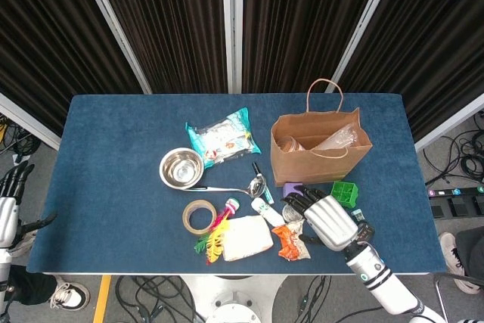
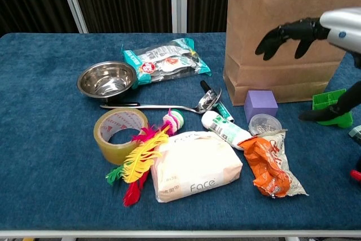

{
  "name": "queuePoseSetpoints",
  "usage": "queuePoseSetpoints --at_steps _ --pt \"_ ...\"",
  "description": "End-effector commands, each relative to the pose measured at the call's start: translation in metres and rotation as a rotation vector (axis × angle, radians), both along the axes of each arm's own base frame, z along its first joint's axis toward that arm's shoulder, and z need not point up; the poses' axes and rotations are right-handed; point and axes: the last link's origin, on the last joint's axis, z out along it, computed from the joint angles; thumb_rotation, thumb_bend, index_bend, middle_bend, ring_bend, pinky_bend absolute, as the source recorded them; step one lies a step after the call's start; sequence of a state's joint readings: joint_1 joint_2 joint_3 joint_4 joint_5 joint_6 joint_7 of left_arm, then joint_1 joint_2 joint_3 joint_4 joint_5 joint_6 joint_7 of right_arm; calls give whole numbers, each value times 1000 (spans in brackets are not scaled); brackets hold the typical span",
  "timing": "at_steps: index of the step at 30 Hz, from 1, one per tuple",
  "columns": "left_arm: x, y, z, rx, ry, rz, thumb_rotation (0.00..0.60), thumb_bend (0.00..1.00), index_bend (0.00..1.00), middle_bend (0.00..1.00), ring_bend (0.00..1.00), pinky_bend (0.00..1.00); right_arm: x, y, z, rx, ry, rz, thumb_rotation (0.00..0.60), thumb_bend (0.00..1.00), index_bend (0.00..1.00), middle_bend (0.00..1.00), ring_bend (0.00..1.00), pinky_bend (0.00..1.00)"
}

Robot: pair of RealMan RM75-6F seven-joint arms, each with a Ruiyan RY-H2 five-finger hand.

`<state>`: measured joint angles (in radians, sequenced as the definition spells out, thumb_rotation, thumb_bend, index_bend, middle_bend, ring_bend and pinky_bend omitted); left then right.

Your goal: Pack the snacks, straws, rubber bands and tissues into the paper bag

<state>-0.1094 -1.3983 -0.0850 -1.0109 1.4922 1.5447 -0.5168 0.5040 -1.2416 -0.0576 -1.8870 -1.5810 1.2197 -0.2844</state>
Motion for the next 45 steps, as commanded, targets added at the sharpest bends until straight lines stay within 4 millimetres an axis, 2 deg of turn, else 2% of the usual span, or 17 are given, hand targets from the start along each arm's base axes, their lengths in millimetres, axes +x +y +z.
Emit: queuePoseSetpoints --at_steps 1,9,15,31,37,41,45 --pt "-1 -1 1 3 1 1 600 43 99 143 12 144 -15 7 -15 33 22 -36 600 0 198 223 119 267" --pt "-5 -5 0 9 -4 15 600 43 99 143 12 144 -37 16 -47 111 68 -71 600 0 149 165 64 211" --pt "-6 -6 2 17 -8 13 600 44 99 143 12 144 -43 29 -59 112 95 -50 600 0 142 162 62 206" --pt "-8 -8 1 35 -4 13 600 44 99 143 12 144 -47 39 -81 49 191 26 600 0 142 144 45 190" --pt "-10 -7 3 36 -8 13 600 44 99 143 12 144 -46 46 -81 51 198 34 600 0 139 135 39 179" --pt "-9 -6 3 39 -11 11 600 44 99 143 12 144 -47 45 -82 35 220 33 600 0 123 109 15 148" --pt "-9 -6 4 53 -18 10 600 44 99 143 12 143 -48 41 -90 35 246 22 600 0 94 67 0 68"
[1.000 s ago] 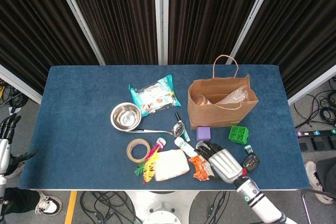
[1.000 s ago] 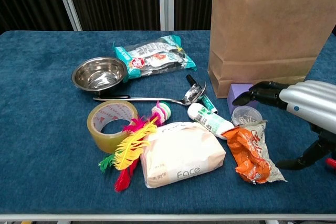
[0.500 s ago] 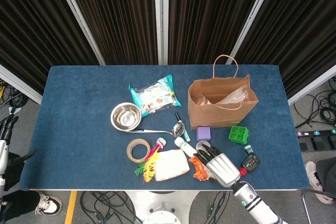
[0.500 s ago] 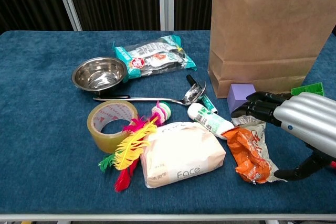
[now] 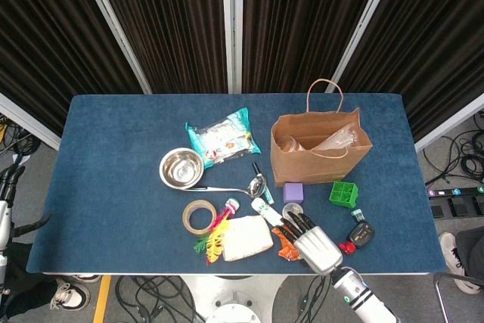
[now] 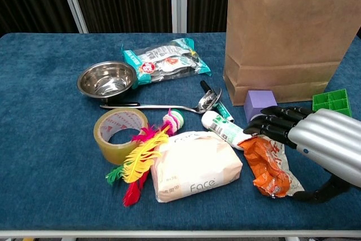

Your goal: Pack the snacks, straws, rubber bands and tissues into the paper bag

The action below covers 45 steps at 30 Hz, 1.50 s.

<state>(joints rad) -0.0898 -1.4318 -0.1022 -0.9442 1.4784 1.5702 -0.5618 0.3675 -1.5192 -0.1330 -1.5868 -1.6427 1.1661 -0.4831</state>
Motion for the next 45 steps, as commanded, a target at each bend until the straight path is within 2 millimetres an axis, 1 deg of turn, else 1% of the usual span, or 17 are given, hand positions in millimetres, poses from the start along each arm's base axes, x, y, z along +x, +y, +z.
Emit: queuePoseSetpoints --at_steps 1,11,13,15,18,20,23,28,36,42,45 --pt "0 0 0 9 -6 0 600 44 99 143 12 144 0 -3 -7 -1 21 -8 600 0 91 62 0 55" --pt "0 -1 5 16 -14 -3 600 44 100 143 12 143 2 -1 -20 -2 53 -19 600 0 88 61 0 49" --pt "-1 -1 4 15 -18 -2 600 44 99 143 12 143 2 -1 -20 -12 57 -23 600 0 85 92 4 57" --pt "-2 -1 4 15 -20 1 600 44 99 143 12 143 3 -2 -20 -26 55 -24 600 0 98 143 42 107" --pt "-3 -1 4 13 -22 5 600 44 99 143 12 143 2 -2 -21 -41 58 -24 600 0 170 215 147 247" --pt "-3 -1 3 11 -24 7 600 44 99 143 12 143 2 -2 -22 -45 61 -24 600 0 221 257 195 323" --pt "-4 -1 2 8 -20 8 600 44 100 143 12 143 3 -2 -24 -48 57 -19 600 15 280 300 243 385" --pt "-5 -2 1 5 -21 11 600 44 99 143 12 144 4 -2 -24 -65 43 1 600 89 362 361 304 449" --pt "-5 -2 0 0 -21 12 600 44 99 143 12 143 2 -3 -22 -102 26 15 600 163 513 455 408 557" --pt "-6 -2 0 0 -23 15 600 44 100 143 12 143 5 -6 -16 -141 -15 33 600 200 586 496 457 608" --pt "-6 -2 0 -2 -24 16 600 44 99 143 12 143 7 -7 -12 -160 -35 44 600 207 597 507 466 619"
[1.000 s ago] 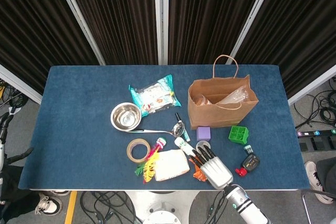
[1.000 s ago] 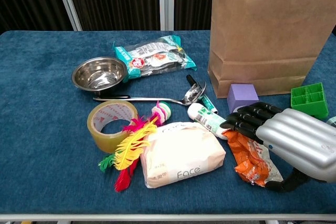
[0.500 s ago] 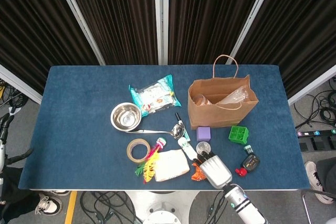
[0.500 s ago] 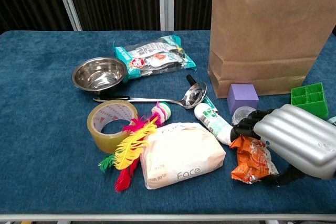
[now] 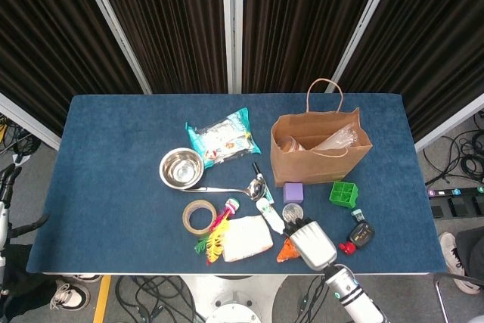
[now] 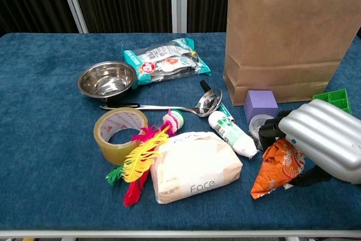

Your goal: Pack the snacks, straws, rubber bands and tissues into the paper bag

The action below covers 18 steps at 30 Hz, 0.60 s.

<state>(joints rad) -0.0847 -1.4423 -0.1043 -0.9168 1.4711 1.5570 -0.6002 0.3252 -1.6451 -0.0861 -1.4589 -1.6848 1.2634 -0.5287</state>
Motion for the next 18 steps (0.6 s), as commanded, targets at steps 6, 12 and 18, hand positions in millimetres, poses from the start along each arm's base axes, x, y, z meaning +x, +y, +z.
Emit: queuePoseSetpoints --at_steps 6,12,18 --pt "2 1 1 2 1 -12 600 44 99 143 12 143 27 -6 34 -107 -106 74 600 208 599 509 468 621" --pt "5 2 1 -5 10 -21 600 44 99 143 12 143 87 -20 100 -306 -241 213 600 206 599 511 468 621" --pt "8 2 1 -9 15 -25 600 44 99 143 12 143 140 -44 160 -550 -315 354 600 201 599 511 468 621"
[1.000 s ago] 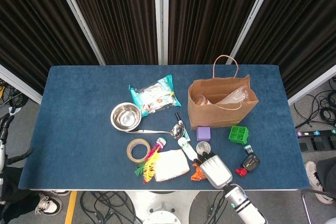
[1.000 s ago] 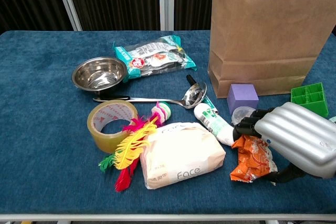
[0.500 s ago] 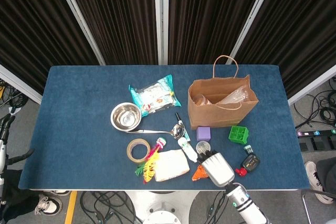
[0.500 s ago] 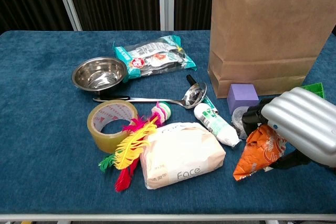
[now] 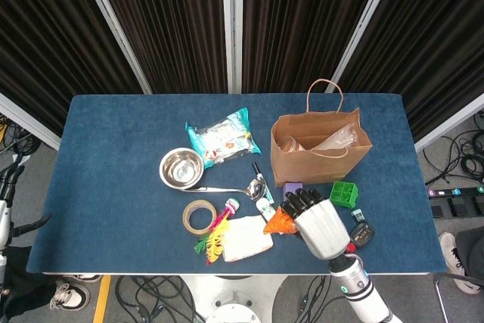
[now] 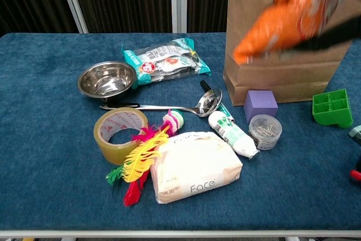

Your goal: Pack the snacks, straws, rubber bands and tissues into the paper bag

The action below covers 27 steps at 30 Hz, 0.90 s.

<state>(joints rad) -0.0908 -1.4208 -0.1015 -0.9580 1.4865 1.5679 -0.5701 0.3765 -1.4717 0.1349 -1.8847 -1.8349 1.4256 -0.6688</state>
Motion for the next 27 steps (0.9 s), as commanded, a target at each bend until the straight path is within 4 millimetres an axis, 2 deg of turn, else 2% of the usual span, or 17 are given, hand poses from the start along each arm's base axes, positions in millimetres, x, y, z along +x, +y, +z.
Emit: queuePoseSetpoints --at_steps 1,6,8,12,16,20,27 --pt "1 0 0 -3 2 -3 600 44 99 143 12 143 42 -22 56 -264 -50 120 600 201 599 511 468 621" --pt "4 1 -2 -14 5 -14 600 44 99 143 12 143 54 -48 89 -509 -90 148 600 200 600 511 468 622" --pt "5 2 -3 -19 5 -17 600 44 100 143 12 143 50 -58 97 -568 -95 117 600 202 599 511 468 622" --pt "6 3 -6 -39 7 -25 600 44 100 143 12 143 30 -84 107 -609 -89 -15 600 204 599 511 468 622" --pt "8 4 -10 -56 6 -29 600 44 100 143 12 143 5 -106 104 -586 -53 -127 600 204 599 511 468 622" --pt "8 4 -14 -78 13 -31 600 44 99 143 12 143 -16 -122 93 -515 -43 -206 600 204 600 511 468 622" --pt "7 5 -15 -85 18 -24 600 44 99 143 12 143 -21 -134 77 -368 -95 -270 600 202 599 509 468 622"
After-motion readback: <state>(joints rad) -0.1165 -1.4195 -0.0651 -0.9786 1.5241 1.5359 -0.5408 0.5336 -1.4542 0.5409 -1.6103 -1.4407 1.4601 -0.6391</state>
